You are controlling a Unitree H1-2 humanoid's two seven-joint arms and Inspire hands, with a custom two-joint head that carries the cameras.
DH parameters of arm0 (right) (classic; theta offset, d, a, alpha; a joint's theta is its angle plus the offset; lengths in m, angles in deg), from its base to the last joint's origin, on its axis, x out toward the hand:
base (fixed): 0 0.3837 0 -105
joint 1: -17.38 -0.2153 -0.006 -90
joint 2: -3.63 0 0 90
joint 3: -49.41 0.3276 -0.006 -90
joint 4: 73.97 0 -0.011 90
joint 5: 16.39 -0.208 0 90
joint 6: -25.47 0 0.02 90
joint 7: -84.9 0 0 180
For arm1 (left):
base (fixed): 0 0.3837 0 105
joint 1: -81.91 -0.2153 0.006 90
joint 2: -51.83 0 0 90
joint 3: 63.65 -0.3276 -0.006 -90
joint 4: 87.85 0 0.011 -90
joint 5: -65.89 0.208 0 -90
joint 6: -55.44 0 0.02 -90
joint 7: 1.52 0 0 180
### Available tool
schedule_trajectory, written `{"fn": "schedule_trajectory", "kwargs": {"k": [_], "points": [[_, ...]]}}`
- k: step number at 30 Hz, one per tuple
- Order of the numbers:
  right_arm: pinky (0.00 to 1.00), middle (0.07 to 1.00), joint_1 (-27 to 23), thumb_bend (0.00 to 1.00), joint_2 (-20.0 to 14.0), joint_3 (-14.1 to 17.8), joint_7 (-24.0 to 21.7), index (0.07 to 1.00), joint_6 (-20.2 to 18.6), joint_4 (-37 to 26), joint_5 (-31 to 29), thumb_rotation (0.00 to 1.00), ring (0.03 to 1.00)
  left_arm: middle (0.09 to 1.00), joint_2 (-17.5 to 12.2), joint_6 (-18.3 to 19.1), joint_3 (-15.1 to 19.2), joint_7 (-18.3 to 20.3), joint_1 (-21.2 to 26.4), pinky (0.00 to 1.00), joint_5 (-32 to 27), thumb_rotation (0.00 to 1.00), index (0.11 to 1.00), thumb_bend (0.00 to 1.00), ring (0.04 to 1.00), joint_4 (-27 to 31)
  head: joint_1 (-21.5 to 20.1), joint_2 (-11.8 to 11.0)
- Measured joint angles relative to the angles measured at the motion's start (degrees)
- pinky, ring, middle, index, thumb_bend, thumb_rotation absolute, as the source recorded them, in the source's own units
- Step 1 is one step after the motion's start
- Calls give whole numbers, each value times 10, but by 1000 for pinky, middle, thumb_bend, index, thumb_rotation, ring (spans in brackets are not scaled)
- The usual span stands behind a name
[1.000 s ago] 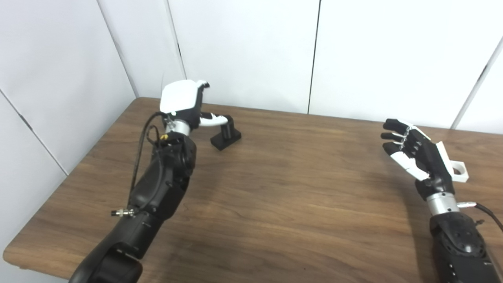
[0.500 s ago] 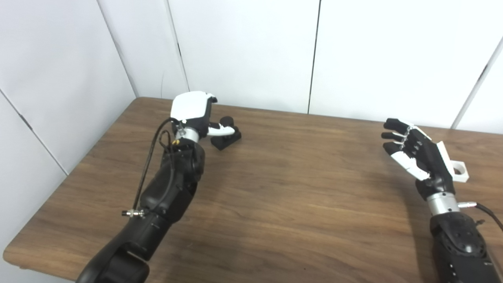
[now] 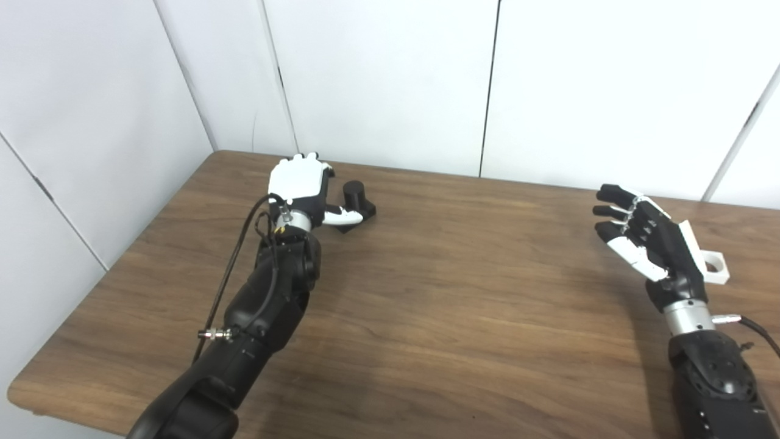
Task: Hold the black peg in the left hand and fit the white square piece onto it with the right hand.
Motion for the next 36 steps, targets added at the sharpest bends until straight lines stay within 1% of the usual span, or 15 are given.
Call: {"fn": "schedule_trajectory", "kwargs": {"k": [4,6,9,14,19,22,27,30,33,34,36], "points": [[634,786,1,838,0,0,0,767,0,-3,0,546,733,1000,5,0,1,0,-1,1000,6,617,792,936,1000,-2,0,0],[643,786,3,823,0,0,0,765,0,-6,0,526,735,1000,5,0,2,0,-1,1000,8,625,782,944,1000,-3,0,0],[640,787,7,827,0,1,-1,764,0,-12,0,528,734,1000,5,0,3,0,-2,1000,11,628,774,943,1000,-12,0,2],[637,783,7,845,-1,1,0,765,0,-12,1,552,727,984,7,0,3,-1,-9,1000,10,627,736,940,1000,-17,-1,4],[642,784,7,836,-1,1,0,764,0,-13,2,541,730,985,12,0,2,-9,-9,1000,8,625,714,930,1000,-35,-3,4],[636,787,9,826,-2,1,0,765,0,-16,2,540,735,982,13,0,2,-12,-7,1000,6,601,715,918,1000,-42,-3,5],[637,785,13,843,-3,1,0,769,-1,-23,2,558,731,952,13,0,2,-29,1,1000,-13,540,696,888,1000,-54,-3,7],[642,786,14,841,-4,1,0,769,-1,-23,2,557,730,937,13,-1,-1,-33,4,1000,-20,517,675,869,1000,-57,-3,8],[643,785,14,840,-4,1,0,769,-1,-23,3,559,730,921,13,-1,-3,-45,5,1000,-35,488,654,849,992,-62,-3,8],[642,786,14,839,-4,1,0,768,-1,-23,3,557,732,915,13,-1,-4,-51,6,1000,-40,472,646,832,986,-64,-3,8],[634,787,14,847,-4,1,0,766,-1,-23,3,560,731,894,12,-4,-7,-60,10,1000,-53,400,617,783,959,-72,-3,9]]}}
